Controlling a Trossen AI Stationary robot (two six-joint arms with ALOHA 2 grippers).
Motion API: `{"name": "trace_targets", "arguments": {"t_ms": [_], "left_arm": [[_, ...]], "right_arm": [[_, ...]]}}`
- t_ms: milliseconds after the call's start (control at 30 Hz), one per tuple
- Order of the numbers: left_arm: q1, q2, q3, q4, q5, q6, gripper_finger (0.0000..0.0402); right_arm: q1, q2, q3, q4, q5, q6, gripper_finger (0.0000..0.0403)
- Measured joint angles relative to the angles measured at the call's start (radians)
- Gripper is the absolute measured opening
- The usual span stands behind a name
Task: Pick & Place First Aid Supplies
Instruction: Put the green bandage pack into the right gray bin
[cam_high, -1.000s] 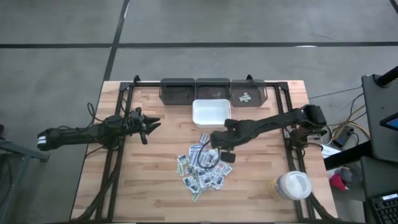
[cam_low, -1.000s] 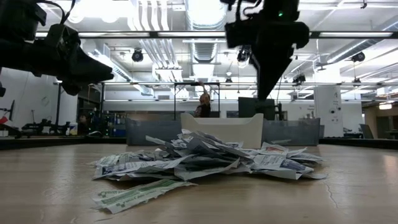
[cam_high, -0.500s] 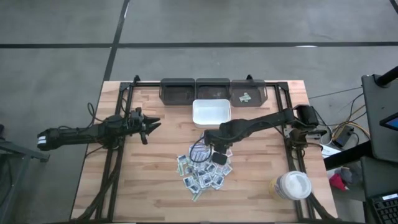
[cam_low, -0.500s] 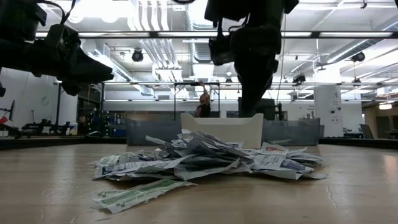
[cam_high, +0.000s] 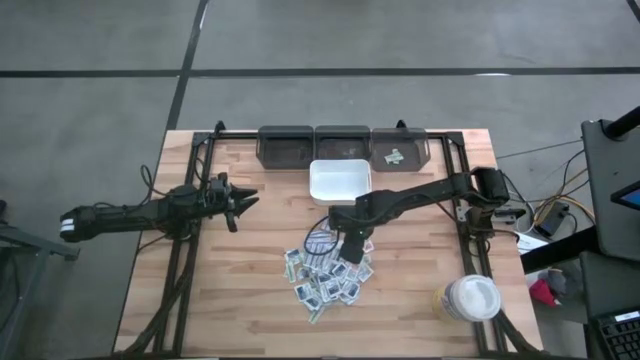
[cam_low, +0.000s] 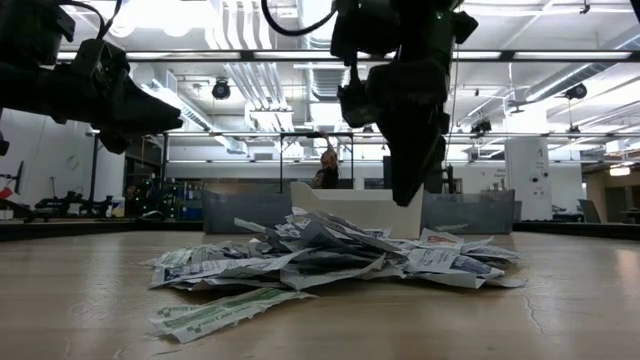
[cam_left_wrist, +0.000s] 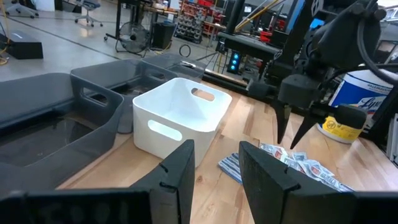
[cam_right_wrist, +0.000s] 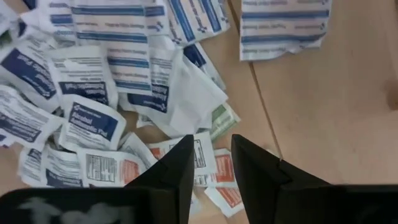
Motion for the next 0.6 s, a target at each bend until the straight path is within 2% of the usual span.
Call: {"name": "trace_targets", "arguments": {"t_ms": [267,600], "left_arm": [[0.0,0.0,0.0,0.0,0.0,0.0,0.0119],[0.0,0.0,0.0,0.0,0.0,0.0,0.012]], "right_arm": [[-0.023,0.0,-0.026,0.039,0.045,0.032,0.0109],[-0.028,0.0,-0.069,0.051,0.047,0.041,0.0109]]}}
